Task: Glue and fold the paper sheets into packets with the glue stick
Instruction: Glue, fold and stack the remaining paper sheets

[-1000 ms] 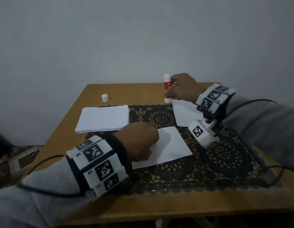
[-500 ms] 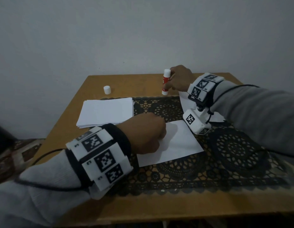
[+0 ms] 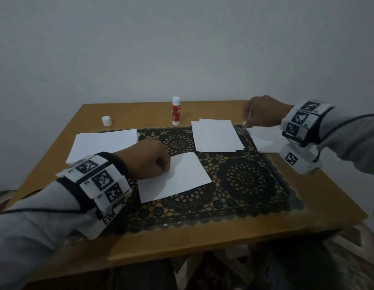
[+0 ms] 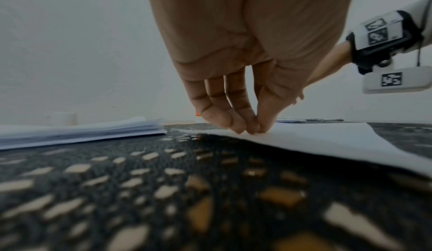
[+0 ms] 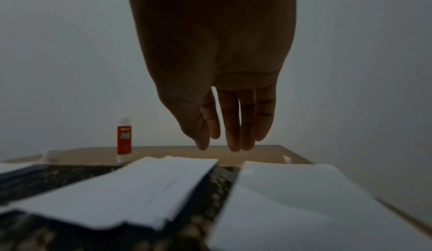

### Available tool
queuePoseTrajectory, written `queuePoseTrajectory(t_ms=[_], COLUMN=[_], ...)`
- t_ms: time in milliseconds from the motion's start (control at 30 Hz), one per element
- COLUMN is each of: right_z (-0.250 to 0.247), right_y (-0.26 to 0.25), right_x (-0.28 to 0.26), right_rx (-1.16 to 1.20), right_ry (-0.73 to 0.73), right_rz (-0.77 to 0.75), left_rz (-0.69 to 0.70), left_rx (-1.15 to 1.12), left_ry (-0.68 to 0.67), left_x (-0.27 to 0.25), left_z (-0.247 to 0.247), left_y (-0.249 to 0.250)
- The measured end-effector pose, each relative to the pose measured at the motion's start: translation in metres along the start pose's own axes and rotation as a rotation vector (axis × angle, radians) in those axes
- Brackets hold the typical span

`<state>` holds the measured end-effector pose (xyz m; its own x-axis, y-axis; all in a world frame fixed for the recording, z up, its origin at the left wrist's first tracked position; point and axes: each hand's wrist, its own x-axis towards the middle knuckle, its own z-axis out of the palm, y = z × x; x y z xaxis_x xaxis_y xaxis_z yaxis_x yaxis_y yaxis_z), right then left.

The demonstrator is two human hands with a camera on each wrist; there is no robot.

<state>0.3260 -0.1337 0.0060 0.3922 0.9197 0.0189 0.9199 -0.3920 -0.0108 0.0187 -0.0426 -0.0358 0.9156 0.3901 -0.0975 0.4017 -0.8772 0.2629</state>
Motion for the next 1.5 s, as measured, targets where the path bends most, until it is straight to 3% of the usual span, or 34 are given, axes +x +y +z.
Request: queuePoseTrajectory(t_ms=[367,567,767,1133,1500], right_z=[0.026,0.03,0.03,0.042,0.041], right_y=[0.034,0.032,0.04,0.057,0.059], right_x=[-0.034,-0.037,-0.032,-0.032,-0.031], right_rx=[-0.133,-0.149,-0.162,-0.027,0.02], right_ry=[-0.221,-0.166,-0.176,0.018,-0.011], right_rz=[-0.084,-0.163,-0.11,-0.104,-0.109], left_rz=[-0.016,-0.021,-0.027,-0.031,-0.026], left_rx=[-0.027,-0.047,-0.054,-0.064,-0.072], left_ry=[0.001,0.006,0.011,0.008,0.015], left_x=[0.0,0.0,0.0,0.0,0.001], left_z=[0.001,0.001,0.001,0.0,0.001], left_y=[-0.001,-0.002,-0.003,-0.002,-0.004])
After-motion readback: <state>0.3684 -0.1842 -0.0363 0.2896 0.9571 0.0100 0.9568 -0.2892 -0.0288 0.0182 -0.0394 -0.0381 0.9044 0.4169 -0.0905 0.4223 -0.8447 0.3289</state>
